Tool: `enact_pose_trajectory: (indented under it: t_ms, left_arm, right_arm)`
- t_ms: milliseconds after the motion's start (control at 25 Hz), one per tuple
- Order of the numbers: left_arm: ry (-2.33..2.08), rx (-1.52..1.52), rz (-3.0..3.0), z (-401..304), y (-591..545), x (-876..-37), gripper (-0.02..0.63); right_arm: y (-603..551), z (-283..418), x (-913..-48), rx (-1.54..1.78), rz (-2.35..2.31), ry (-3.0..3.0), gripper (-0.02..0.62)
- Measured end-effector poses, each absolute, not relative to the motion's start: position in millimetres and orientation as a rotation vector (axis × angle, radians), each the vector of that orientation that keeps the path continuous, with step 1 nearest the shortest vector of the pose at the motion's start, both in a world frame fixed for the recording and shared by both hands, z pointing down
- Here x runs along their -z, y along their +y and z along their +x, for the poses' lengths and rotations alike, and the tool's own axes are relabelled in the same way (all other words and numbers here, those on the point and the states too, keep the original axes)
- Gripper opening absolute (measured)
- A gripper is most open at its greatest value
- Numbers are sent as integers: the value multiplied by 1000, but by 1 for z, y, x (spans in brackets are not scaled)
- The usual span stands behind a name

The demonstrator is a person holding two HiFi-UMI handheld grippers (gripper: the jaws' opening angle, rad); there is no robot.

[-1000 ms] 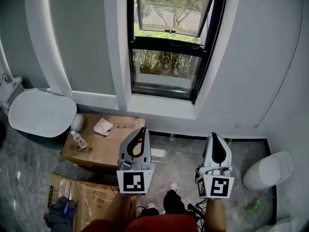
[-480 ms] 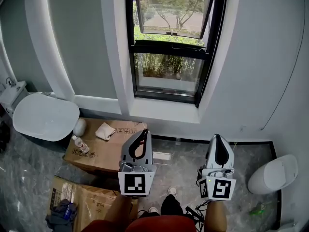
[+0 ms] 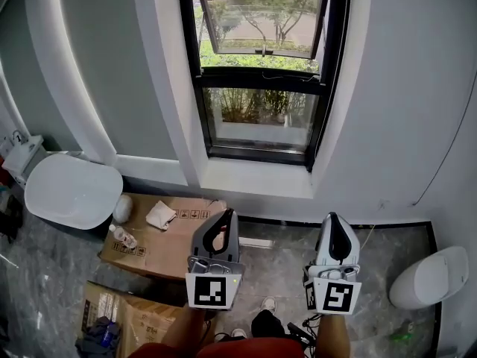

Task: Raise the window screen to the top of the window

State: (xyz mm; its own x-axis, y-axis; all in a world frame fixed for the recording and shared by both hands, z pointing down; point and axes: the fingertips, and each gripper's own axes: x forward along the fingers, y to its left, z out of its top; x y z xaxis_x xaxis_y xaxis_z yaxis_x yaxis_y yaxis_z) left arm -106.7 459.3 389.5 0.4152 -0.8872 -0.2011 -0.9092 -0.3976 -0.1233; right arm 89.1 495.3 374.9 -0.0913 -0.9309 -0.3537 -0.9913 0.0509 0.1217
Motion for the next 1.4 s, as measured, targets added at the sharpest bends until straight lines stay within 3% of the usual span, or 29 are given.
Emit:
enact_pose_trajectory:
  t_ms: [840,1400]
  left_arm:
    - [1676,-123,-2386,-19,340,-388,6]
    - [1718,-153,-2376,-27,281,-398,6]
  right_arm:
    - [363,182,-384,-452,-1925,2175,10]
    - [297,177,-391,-451,-1891,2190,9]
